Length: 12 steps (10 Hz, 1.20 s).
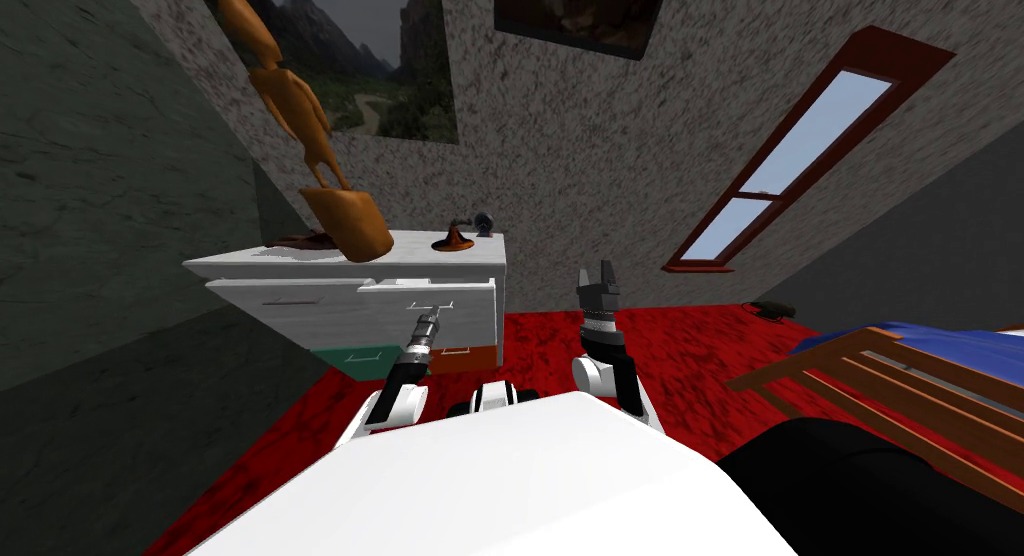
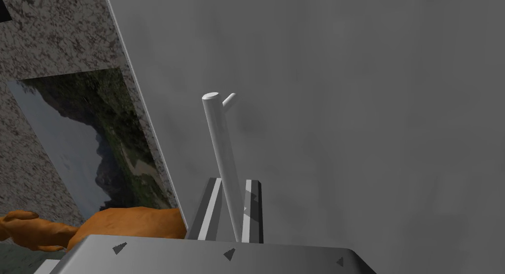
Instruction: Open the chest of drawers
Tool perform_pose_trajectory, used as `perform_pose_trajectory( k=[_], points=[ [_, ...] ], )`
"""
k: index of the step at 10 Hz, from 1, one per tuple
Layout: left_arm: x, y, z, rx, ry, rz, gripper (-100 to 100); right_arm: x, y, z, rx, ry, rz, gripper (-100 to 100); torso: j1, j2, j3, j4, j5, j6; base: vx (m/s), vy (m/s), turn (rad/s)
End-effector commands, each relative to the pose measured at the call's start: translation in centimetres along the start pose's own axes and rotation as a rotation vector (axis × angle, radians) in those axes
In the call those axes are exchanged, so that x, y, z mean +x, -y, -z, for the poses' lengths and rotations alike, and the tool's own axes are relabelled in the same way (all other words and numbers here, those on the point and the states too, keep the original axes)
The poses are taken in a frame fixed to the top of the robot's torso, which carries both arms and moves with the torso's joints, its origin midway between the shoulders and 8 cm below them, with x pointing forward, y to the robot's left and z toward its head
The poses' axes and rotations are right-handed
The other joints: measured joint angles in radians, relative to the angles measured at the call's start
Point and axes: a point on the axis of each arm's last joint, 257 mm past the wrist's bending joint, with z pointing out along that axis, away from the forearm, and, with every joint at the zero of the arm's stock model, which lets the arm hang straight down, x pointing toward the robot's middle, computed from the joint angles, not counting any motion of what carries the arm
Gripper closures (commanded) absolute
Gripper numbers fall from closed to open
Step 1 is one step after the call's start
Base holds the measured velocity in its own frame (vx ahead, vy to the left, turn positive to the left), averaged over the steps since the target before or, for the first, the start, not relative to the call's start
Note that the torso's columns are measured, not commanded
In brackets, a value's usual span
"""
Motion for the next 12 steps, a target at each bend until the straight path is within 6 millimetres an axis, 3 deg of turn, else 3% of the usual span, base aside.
perform_pose_trajectory(
  k=[1, 7, 8, 12],
  points=[
    [0.0, 0.0, 0.2, -0.005, -0.003, 0.000, 100, 0.0, 0.0, 0.0, 0.000, 0.000, 0.000, 0, 0.002, 0.000, 0.000, 0.000, 0.000, -0.001, -0.088, 0.013, -0.007],
    [0.3, 0.3, 1.0, -0.007, -0.013, 0.002, 100, 0.0, 0.0, 0.0, 0.000, 0.000, 0.000, 0, 0.000, 0.000, 0.000, 0.000, 0.000, 0.000, -0.168, 0.005, 0.020],
    [0.1, 0.8, 1.3, -0.020, -0.013, 0.003, -100, 0.0, 0.0, 0.0, 0.000, 0.000, 0.000, 0, 0.000, -0.007, -0.004, 0.000, -0.001, 0.000, -0.016, -0.001, -0.005],
    [-0.5, 3.3, 1.4, -0.015, -0.012, 0.003, -100, 0.0, 0.0, 0.0, 0.000, 0.000, 0.000, 0, 0.001, -0.003, -0.002, 0.000, 0.000, 0.001, 0.028, -0.002, -0.001]
  ],
)
